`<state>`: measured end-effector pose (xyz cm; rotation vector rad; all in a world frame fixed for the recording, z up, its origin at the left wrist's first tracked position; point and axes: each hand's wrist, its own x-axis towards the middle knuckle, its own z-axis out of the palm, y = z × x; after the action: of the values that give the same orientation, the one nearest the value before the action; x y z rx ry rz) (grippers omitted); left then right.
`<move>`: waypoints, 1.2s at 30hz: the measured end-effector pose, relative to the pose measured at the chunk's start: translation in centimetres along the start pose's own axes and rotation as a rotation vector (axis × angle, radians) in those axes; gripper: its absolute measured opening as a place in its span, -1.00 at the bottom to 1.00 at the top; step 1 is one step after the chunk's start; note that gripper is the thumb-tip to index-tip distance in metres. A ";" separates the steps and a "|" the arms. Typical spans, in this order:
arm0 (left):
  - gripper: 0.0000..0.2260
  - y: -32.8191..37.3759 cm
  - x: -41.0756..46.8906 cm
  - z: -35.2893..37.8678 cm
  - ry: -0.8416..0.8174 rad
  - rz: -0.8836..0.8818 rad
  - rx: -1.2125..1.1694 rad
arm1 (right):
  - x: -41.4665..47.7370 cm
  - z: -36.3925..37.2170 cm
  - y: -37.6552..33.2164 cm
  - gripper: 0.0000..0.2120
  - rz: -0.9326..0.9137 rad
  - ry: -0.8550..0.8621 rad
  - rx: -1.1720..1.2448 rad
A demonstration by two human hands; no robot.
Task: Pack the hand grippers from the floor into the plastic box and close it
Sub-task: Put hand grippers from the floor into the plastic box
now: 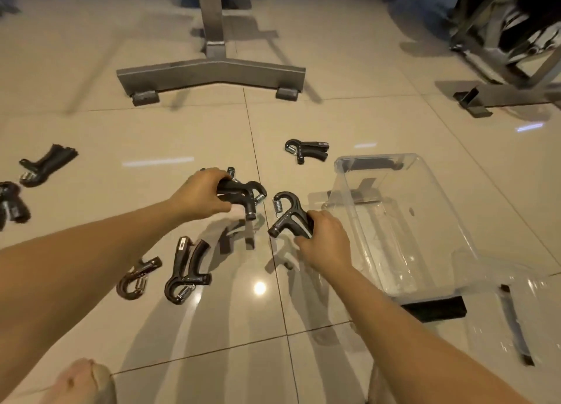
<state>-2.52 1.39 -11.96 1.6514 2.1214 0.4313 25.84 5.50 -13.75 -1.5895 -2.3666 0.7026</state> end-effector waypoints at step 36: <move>-0.55 16.8 3.7 -0.4 -0.148 0.138 -0.166 | 13.1 -6.8 19.4 -0.78 -0.352 -0.342 -0.463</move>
<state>10.67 9.17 -4.01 1.6848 1.8221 0.4966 39.32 25.23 -18.58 -1.2016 -3.1350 0.3913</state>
